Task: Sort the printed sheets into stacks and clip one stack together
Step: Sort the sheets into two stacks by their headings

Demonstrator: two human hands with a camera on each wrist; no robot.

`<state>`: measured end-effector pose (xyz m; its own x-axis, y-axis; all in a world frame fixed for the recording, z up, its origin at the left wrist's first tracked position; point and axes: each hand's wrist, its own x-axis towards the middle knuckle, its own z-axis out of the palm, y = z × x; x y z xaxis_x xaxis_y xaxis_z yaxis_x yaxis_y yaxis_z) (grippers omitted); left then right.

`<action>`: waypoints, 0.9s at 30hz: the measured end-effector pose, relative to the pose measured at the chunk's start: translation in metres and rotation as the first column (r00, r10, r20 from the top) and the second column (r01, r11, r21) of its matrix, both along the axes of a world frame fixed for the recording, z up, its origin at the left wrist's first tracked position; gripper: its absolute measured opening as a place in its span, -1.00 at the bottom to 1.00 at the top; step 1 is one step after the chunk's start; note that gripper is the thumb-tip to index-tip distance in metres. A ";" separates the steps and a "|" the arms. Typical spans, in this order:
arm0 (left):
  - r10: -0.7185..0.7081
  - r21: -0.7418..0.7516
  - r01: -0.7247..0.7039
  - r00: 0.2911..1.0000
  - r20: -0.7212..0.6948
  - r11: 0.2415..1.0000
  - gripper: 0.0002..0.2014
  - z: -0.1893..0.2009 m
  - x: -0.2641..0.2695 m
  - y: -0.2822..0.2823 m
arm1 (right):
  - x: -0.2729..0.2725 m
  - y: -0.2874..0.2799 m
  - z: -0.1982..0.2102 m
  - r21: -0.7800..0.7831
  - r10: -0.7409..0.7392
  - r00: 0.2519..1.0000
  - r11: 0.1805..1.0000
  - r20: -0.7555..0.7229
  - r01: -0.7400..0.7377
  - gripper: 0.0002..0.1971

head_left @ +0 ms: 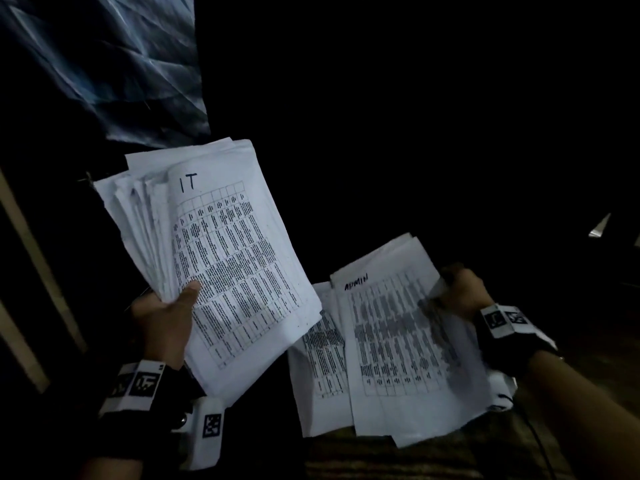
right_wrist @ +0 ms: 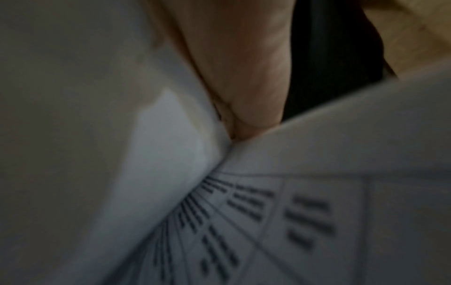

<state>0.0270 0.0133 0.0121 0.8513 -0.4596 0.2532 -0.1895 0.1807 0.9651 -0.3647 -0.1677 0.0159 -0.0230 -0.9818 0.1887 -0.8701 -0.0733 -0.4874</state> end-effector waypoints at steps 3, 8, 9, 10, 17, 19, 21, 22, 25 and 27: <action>0.021 0.018 -0.021 1.000 0.003 1.000 -0.68 0.000 0.000 0.002 | -0.003 0.001 0.034 -0.135 0.094 0.983 0.988 0.154 -0.073 -0.45; 0.030 0.011 -0.030 0.999 -0.030 1.000 -0.71 -0.002 0.003 -0.001 | 0.022 0.023 0.070 -0.024 0.211 0.549 0.944 0.809 -0.328 -0.72; 0.027 0.006 -0.026 0.999 -0.043 1.000 -0.72 -0.001 0.002 0.000 | 0.027 0.025 0.068 0.057 0.165 0.494 0.913 0.853 -0.404 -0.74; 0.033 0.004 -0.033 0.998 -0.051 0.999 -0.72 -0.001 0.001 0.000 | 0.034 0.025 0.063 0.144 0.127 0.522 0.883 0.843 -0.447 -0.79; 0.009 0.009 -0.008 0.997 -0.073 1.000 -0.78 -0.004 0.003 0.004 | 0.081 -0.006 -0.034 0.451 0.145 0.973 0.867 0.181 -0.213 -0.65; 0.005 0.011 -0.004 0.997 -0.074 1.000 -0.80 -0.003 0.003 0.006 | 0.093 -0.007 -0.045 0.426 0.172 0.977 0.880 0.124 -0.209 -0.58; 0.011 0.001 -0.011 0.997 -0.070 1.000 -0.80 -0.003 0.005 0.006 | 0.100 -0.010 -0.052 0.355 0.217 0.974 0.907 0.068 -0.227 -0.76; 0.013 -0.009 -0.013 0.997 -0.070 1.000 -0.80 -0.003 0.006 0.006 | 0.101 -0.010 -0.054 0.312 0.235 0.971 0.921 0.039 -0.235 -0.91; 0.006 -0.038 -0.009 0.998 -0.070 0.999 -0.79 -0.003 0.007 0.008 | 0.101 -0.005 -0.049 0.168 0.256 0.967 0.953 0.008 -0.254 -0.93; -0.003 -0.054 -0.001 0.997 -0.082 0.999 -0.82 -0.004 0.011 0.008 | 0.093 0.008 -0.023 -0.001 0.268 0.963 0.964 -0.021 -0.268 -0.81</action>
